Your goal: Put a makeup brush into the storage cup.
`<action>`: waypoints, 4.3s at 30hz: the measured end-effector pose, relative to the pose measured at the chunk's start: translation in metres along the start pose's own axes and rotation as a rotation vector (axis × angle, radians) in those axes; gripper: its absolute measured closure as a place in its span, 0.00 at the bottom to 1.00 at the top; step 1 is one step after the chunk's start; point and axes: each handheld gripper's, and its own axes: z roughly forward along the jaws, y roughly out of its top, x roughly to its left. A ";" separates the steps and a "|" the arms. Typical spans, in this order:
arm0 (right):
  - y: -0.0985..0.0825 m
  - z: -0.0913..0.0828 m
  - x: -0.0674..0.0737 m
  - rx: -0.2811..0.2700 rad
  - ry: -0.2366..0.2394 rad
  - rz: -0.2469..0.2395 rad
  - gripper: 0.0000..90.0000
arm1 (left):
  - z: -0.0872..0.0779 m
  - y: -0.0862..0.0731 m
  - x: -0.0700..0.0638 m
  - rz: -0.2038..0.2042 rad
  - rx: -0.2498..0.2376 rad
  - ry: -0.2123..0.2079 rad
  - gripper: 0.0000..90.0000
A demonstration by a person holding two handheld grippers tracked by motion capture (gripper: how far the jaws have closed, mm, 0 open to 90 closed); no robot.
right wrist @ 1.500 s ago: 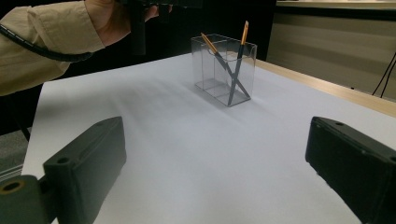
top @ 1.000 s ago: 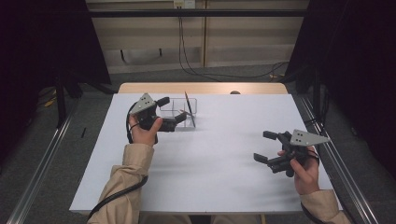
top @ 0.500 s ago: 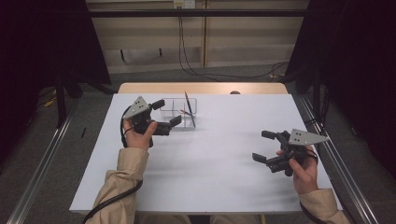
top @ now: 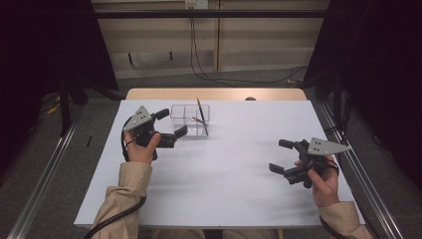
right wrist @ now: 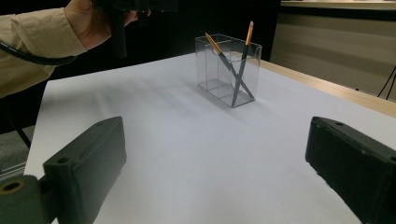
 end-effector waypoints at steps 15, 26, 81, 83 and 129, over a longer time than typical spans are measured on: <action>-0.001 -0.001 0.001 0.007 -0.001 0.000 0.06 | -0.015 0.000 0.001 0.010 -0.002 0.007 0.00; -0.004 -0.004 0.005 0.016 -0.009 0.001 0.06 | -0.026 -0.002 0.000 0.013 -0.005 0.005 0.00; -0.006 -0.020 0.005 0.004 -0.043 0.011 0.06 | -0.091 -0.024 -0.001 0.062 0.011 0.027 0.00; -0.006 -0.020 0.005 0.004 -0.044 0.010 0.06 | -0.093 -0.025 -0.002 0.064 0.015 0.026 0.00; -0.006 -0.021 0.004 0.005 -0.045 0.015 0.06 | -0.127 -0.041 -0.011 0.082 0.053 0.051 0.00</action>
